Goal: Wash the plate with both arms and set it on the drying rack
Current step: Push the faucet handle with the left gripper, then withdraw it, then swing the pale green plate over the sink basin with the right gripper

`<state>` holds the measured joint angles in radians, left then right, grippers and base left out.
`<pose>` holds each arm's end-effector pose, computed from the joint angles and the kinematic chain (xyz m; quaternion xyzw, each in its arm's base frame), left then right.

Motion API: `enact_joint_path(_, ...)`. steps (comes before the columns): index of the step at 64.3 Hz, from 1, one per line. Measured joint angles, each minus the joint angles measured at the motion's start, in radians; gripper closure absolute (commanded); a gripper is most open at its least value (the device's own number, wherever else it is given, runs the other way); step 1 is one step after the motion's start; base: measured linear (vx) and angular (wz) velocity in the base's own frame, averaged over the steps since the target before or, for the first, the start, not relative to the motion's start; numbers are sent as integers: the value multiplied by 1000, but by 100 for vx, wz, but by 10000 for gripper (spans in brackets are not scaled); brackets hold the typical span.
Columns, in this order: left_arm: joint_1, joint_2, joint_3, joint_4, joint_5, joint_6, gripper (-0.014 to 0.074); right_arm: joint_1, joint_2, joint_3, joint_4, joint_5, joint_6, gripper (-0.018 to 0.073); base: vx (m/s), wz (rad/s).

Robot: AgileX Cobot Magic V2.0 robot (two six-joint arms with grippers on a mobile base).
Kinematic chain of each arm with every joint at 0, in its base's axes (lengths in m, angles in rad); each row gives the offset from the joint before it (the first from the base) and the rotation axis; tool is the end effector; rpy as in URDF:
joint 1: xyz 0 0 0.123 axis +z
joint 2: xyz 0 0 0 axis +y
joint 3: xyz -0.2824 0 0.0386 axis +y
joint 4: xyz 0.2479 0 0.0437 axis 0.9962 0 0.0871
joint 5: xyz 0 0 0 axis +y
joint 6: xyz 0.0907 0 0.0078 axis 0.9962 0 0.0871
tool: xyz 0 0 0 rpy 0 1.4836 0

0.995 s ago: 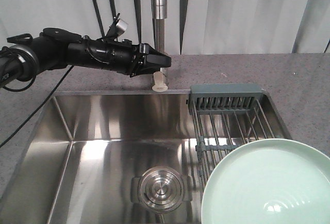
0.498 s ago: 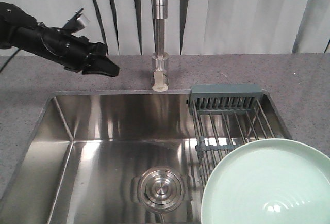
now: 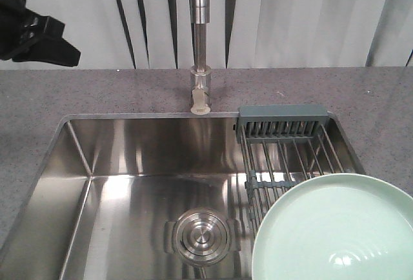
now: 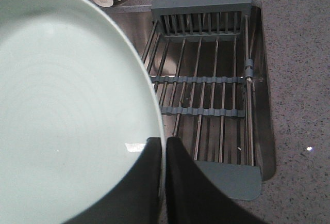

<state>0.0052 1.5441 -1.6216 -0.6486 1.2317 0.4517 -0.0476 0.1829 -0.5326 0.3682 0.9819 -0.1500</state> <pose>0.3161 -0.0502 0.4065 0.1762 0.9013 -0.2557 0.3020 0.0242 0.0262 0.2956 -0.0300 0.8562 0.1341 0.4981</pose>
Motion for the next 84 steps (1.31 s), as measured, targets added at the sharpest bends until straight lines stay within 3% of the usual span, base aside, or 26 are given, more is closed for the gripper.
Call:
enact_joint_path(18,0,-393,426,30,-181,29,603,0,0,0,0,0,0,561,0,0)
enact_joint_path(36,0,-754,916,39,-504,29,603,0,0,0,0,0,0,561,0,0)
enact_joint_path(47,0,-974,1152,15,-645,29,603,0,0,0,0,0,0,561,0,0)
enact_joint_path(60,0,-1078,1227,-35,-701,33,603,0,0,0,0,0,0,561,0,0)
enact_joint_path(84,0,-1095,1290,-46,-736,61,603,0,0,0,-6,-3,0,561,0,0)
